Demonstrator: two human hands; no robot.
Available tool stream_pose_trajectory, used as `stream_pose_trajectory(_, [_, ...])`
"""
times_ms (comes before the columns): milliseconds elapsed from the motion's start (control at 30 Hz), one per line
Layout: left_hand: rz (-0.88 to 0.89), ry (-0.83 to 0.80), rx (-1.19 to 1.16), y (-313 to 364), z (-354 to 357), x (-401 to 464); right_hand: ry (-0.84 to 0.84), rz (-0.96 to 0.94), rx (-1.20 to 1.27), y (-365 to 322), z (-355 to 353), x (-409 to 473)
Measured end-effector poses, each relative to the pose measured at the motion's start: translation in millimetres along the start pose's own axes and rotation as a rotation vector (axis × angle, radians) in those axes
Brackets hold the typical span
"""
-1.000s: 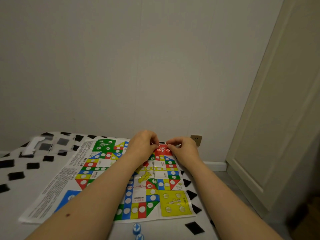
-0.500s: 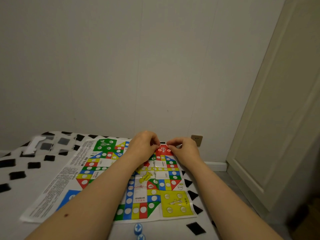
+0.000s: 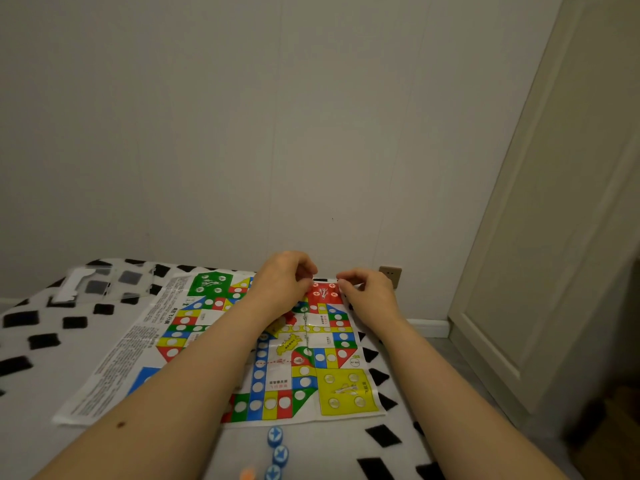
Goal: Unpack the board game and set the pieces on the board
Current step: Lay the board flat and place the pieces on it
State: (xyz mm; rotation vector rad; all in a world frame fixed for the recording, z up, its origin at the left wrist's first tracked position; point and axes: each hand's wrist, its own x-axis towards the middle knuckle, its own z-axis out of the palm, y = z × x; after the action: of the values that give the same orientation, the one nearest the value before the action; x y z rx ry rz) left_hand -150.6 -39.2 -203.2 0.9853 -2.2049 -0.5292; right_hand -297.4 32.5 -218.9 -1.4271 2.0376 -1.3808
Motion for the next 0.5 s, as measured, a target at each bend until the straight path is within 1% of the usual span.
stream_pose_trajectory(267, [0.045,-0.017,-0.016,20.2,-25.6,-38.5,0.057,-0.042,-0.002,-8.5,-10.0,-36.7])
stream_pose_trajectory(400, [0.092,-0.025,-0.036,32.0,-47.4,-73.6,0.04,-0.086,0.033,-18.4,-14.2,-71.5])
stream_pose_trajectory(500, [0.089,-0.032,-0.055,36.1,-60.3,-102.9,0.01,-0.105,0.019,-28.0,-17.5,-99.7])
